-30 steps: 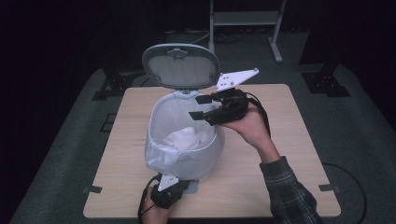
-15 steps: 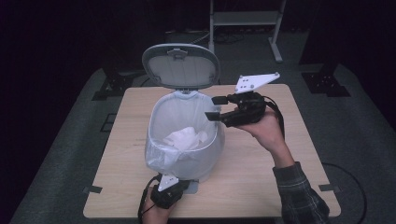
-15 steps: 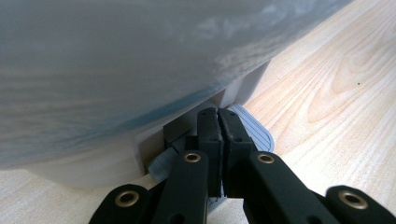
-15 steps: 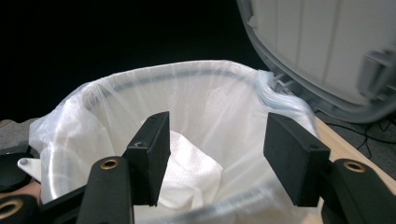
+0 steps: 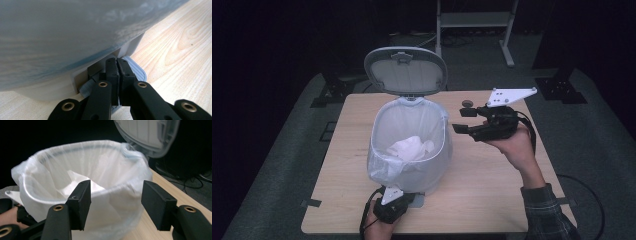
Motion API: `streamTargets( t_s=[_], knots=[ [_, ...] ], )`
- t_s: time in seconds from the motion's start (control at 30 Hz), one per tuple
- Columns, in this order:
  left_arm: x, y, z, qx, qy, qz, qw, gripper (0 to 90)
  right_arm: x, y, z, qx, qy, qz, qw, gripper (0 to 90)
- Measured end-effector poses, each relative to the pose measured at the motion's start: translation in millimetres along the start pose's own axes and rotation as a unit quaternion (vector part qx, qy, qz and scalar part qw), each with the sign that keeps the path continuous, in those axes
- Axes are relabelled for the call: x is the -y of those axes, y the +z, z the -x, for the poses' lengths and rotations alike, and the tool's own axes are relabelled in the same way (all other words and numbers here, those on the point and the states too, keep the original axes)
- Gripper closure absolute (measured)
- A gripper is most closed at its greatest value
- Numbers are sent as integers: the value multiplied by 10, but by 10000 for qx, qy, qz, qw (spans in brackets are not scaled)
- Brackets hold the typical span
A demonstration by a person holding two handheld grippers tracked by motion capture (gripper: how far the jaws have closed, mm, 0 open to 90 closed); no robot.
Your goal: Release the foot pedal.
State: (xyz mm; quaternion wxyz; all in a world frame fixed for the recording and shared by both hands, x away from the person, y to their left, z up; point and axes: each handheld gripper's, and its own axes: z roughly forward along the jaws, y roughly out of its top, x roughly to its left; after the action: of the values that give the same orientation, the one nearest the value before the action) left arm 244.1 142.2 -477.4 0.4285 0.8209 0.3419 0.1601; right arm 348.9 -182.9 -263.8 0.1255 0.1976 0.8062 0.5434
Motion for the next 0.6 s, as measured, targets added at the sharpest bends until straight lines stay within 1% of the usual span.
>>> streamTargets(
  t_s=[0.2,0.4,0.6],
  knots=[
    [3,0,-2,22,-35,26,10000,882,144,-124,37,110,125,21,9999,388],
    [-4,-4,1,32,-33,21,10000,872,393,-207,35,322,238,-73,9992,365],
    [-4,-27,-11,35,53,-7,10000,838,663,-275,53,525,416,-131,9977,326]
  ],
)
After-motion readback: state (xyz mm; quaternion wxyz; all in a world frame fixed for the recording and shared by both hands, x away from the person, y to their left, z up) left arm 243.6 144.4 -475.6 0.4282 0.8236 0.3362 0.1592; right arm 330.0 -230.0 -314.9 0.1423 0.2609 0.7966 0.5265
